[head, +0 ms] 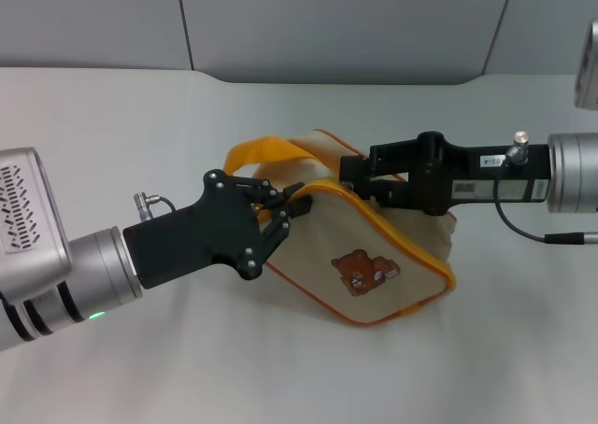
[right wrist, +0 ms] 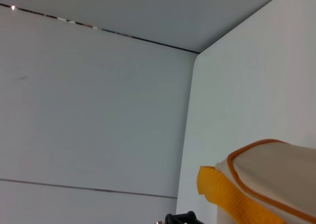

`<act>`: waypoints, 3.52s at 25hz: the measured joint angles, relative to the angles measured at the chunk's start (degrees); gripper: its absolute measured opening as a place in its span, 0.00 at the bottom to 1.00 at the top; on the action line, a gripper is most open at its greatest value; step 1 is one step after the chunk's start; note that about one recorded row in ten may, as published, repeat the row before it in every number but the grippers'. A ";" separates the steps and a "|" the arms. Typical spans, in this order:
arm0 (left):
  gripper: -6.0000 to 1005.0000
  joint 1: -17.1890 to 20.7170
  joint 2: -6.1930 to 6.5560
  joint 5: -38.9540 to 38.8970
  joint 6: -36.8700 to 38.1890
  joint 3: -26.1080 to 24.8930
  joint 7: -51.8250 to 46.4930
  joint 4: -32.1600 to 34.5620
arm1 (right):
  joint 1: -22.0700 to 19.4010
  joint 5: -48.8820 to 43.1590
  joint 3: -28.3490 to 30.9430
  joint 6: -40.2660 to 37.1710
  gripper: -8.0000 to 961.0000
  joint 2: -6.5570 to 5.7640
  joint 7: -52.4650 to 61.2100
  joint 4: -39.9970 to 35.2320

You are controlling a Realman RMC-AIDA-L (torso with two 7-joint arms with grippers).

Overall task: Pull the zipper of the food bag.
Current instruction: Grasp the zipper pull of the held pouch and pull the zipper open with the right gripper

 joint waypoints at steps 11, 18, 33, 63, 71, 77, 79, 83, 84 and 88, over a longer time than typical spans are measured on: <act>0.07 -0.10 0.00 0.00 -0.08 0.00 0.00 -0.20 | -0.13 1.44 0.18 -0.17 0.38 0.26 -0.56 0.02; 0.07 -0.19 0.00 0.00 -0.09 0.00 0.00 -0.26 | 0.23 1.49 -0.18 0.35 0.37 0.42 -0.77 0.02; 0.07 -0.27 -0.09 0.01 0.20 0.00 0.00 -0.25 | 0.55 1.07 -0.42 1.90 0.13 0.93 -3.88 0.66; 0.06 0.01 -0.08 -0.18 -1.96 -1.65 -0.01 -0.24 | -2.90 5.96 0.49 0.01 0.01 0.70 -12.93 -0.04; 0.06 0.08 -0.01 -0.18 -1.60 -1.67 -0.06 -0.25 | -3.10 6.03 1.77 -3.37 0.01 -0.39 -25.49 -2.23; 0.06 0.08 0.02 -0.15 -1.39 -1.35 -0.42 0.08 | -4.71 6.13 4.27 -9.12 0.01 -0.73 -50.19 -8.68; 0.06 0.08 0.12 -0.02 -1.17 -1.26 -0.78 0.16 | -5.42 5.84 4.08 -9.53 0.04 -0.46 -58.05 -12.12; 0.06 0.08 0.44 0.34 -0.06 -0.63 -3.96 1.46 | -5.98 3.08 1.75 -8.24 0.16 0.01 -73.26 -18.56; 0.06 0.08 0.44 0.34 -0.06 -0.63 -3.96 1.46 | -5.98 3.08 1.75 -8.24 0.17 0.01 -73.26 -18.56; 0.06 -0.26 0.40 0.36 0.34 0.45 -8.63 3.29 | -4.71 -2.59 -3.50 -3.59 0.20 0.38 -78.82 -22.46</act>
